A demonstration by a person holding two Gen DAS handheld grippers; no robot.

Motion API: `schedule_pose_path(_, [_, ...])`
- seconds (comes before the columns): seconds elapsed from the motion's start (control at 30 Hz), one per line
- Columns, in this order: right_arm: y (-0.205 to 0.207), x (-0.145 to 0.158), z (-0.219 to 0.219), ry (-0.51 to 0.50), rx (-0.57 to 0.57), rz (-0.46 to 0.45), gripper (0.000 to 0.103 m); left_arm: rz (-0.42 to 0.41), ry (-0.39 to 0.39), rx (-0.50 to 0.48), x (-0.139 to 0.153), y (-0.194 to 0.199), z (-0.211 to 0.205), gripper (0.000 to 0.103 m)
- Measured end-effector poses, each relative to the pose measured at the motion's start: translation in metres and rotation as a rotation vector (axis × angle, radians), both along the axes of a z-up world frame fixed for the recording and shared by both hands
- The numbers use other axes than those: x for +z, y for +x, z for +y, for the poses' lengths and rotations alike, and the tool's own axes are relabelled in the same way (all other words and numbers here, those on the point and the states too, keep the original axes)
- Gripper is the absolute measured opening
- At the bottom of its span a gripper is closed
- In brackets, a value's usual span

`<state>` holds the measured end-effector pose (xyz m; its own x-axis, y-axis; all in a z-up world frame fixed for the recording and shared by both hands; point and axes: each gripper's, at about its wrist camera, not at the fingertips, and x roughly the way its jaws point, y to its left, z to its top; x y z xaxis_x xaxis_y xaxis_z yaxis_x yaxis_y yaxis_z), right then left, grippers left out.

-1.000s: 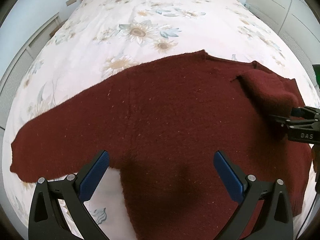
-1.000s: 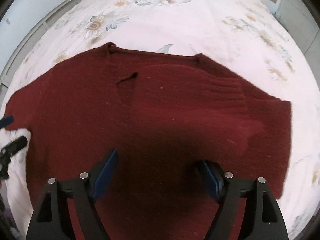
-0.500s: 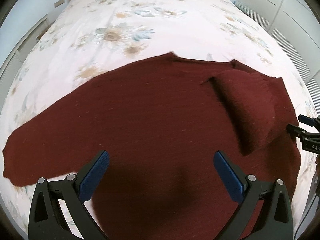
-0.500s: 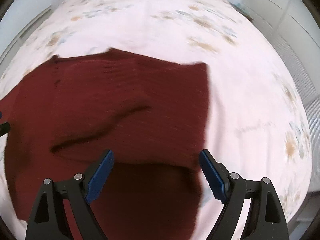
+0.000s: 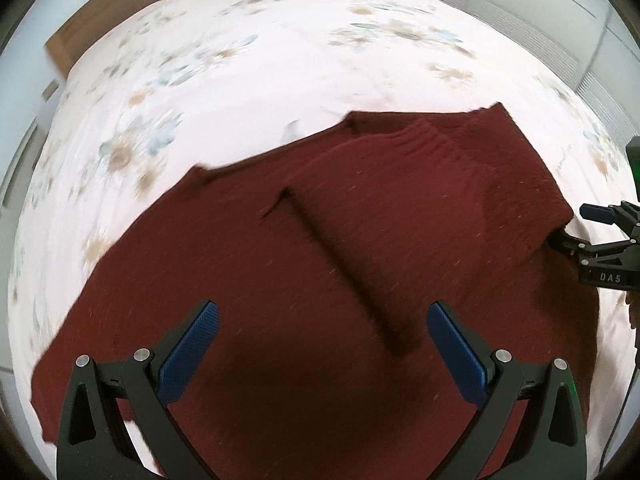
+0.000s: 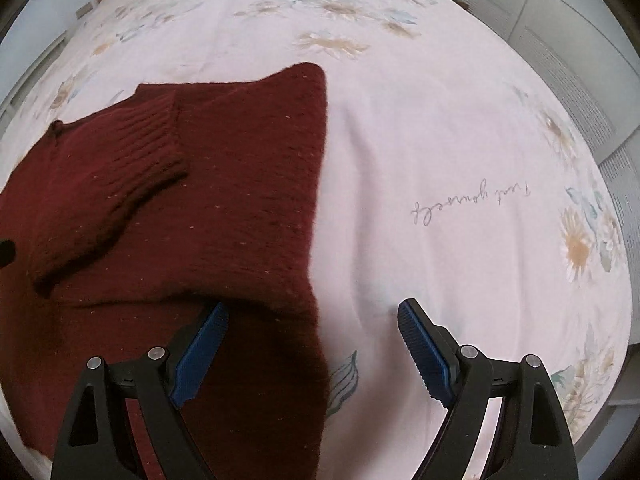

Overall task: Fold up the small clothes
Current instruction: 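Move the left gripper to the other sleeve cuff and grasp it, then lift the sleeve with the left gripper and lay it across the body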

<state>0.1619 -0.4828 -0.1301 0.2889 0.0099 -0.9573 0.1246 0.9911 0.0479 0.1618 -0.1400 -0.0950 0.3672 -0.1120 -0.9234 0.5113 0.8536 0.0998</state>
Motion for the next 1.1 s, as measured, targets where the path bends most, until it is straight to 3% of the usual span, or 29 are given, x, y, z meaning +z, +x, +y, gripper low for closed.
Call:
schedule_pose_path(0.5, [0.003, -0.017, -0.004, 0.036, -0.015, 0.008, 0.087, 0.039, 0.150, -0.170, -0.060, 0.019, -0.105, 0.102])
schedule_pose_path(0.63, [0.002, -0.018, -0.007, 0.033, -0.015, 0.005, 0.087, 0.053, 0.223, -0.178, -0.079, 0.029, -0.115, 0.086])
schedule_pose_path(0.7, [0.003, -0.016, -0.007, 0.027, -0.015, 0.001, 0.087, 0.064, 0.214, -0.168, -0.082, 0.035, -0.115, 0.080])
schedule_pose_path(0.77, [0.004, -0.016, -0.005, -0.004, -0.008, -0.003, 0.087, 0.071, 0.202, -0.149, -0.081, 0.040, -0.112, 0.064])
schedule_pose_path(0.83, [0.005, -0.014, -0.002, -0.028, 0.002, -0.011, 0.087, 0.061, 0.198, -0.140, -0.078, 0.044, -0.108, 0.038])
schedule_pose_path(0.9, [0.008, -0.012, -0.002, -0.035, 0.006, -0.013, 0.087, 0.045, 0.194, -0.130, -0.073, 0.047, -0.102, 0.019])
schedule_pose_path(1.1, [0.015, -0.010, 0.003, -0.045, -0.004, -0.009, 0.087, 0.023, 0.085, -0.044, -0.047, 0.063, -0.063, 0.015])
